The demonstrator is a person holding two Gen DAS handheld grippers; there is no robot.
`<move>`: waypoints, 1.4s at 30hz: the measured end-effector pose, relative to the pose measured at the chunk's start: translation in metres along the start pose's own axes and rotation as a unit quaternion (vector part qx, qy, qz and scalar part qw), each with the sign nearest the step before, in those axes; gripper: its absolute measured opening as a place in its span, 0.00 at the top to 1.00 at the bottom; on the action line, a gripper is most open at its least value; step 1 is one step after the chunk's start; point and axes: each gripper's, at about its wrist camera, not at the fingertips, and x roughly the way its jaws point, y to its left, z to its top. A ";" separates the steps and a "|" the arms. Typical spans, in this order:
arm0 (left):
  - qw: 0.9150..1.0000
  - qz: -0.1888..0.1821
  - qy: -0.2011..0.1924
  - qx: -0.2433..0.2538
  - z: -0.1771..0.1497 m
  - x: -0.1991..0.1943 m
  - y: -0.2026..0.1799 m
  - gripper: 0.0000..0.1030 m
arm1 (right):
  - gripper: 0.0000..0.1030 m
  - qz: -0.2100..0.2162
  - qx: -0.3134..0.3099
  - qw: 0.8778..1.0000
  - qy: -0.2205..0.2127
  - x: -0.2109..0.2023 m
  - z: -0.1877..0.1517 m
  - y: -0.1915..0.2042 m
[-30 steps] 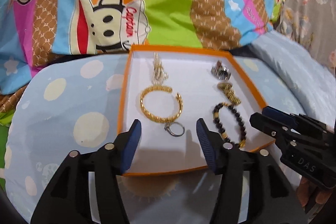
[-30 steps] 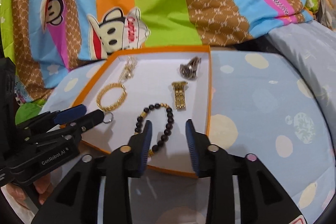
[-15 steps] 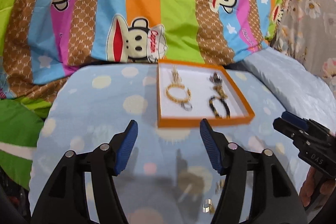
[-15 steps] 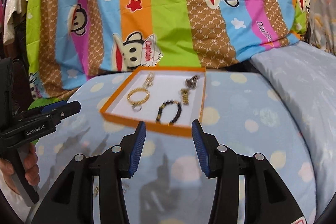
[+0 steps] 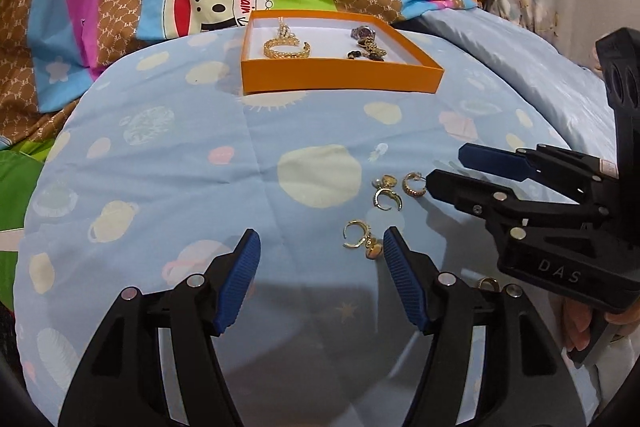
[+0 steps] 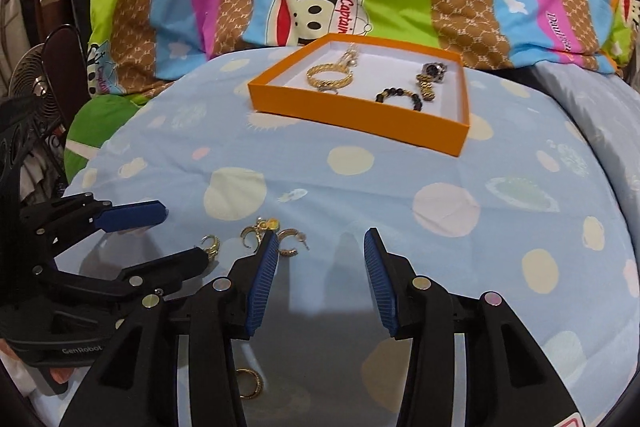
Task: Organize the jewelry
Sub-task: 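Grasp a gold hoop earring with the right tool while the left tool grasps another gold earring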
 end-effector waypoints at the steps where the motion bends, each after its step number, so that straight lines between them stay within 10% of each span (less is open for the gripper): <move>1: 1.000 -0.001 0.002 -0.001 0.000 0.001 0.000 0.40 | 0.58 0.002 0.000 1.000 0.003 0.002 0.000 0.000; 19: 1.000 0.004 0.006 -0.001 0.001 0.003 0.001 0.39 | 0.82 0.002 -0.013 0.999 0.033 0.020 0.007 0.011; 42: 0.995 -0.080 0.013 0.066 -0.026 -0.012 -0.076 0.42 | 0.83 -0.024 0.068 0.997 -0.004 -0.016 0.010 -0.039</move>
